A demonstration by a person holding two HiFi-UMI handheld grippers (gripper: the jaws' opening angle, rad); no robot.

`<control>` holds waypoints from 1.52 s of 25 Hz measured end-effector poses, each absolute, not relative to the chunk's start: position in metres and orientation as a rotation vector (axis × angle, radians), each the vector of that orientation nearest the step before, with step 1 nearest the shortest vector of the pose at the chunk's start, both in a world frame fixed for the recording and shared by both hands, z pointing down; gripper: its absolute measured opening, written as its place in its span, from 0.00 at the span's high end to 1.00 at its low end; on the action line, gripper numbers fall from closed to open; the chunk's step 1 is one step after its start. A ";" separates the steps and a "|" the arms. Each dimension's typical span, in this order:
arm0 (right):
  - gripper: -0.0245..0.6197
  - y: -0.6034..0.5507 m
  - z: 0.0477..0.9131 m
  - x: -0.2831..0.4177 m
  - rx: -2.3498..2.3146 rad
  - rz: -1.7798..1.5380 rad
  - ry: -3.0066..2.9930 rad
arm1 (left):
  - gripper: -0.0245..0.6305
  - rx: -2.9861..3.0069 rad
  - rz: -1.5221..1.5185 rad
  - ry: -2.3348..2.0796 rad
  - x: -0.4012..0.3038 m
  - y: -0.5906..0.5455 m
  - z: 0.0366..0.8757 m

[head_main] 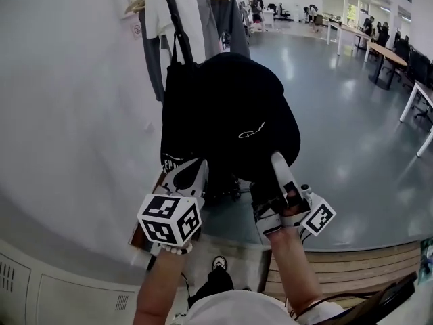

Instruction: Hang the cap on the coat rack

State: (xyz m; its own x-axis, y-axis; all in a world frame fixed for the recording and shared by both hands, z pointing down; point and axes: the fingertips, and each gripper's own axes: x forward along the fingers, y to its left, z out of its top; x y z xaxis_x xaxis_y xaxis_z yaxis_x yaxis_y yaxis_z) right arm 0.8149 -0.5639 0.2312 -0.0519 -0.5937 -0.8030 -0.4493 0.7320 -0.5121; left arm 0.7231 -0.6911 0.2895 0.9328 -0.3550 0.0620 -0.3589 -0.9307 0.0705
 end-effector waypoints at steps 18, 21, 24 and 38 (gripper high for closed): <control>0.93 -0.676 0.116 0.846 -0.634 0.062 1.776 | 0.96 3.118 -0.095 -0.520 0.762 -0.797 0.211; 0.93 -0.691 0.093 0.847 -0.600 0.098 1.801 | 0.96 3.136 -0.138 -0.542 0.766 -0.813 0.195; 0.93 -0.707 0.074 0.847 -0.562 0.123 1.816 | 0.96 3.157 -0.159 -0.568 0.770 -0.827 0.180; 0.93 -0.772 0.019 0.850 -0.441 0.154 1.828 | 0.96 3.180 -0.190 -0.604 0.766 -0.873 0.158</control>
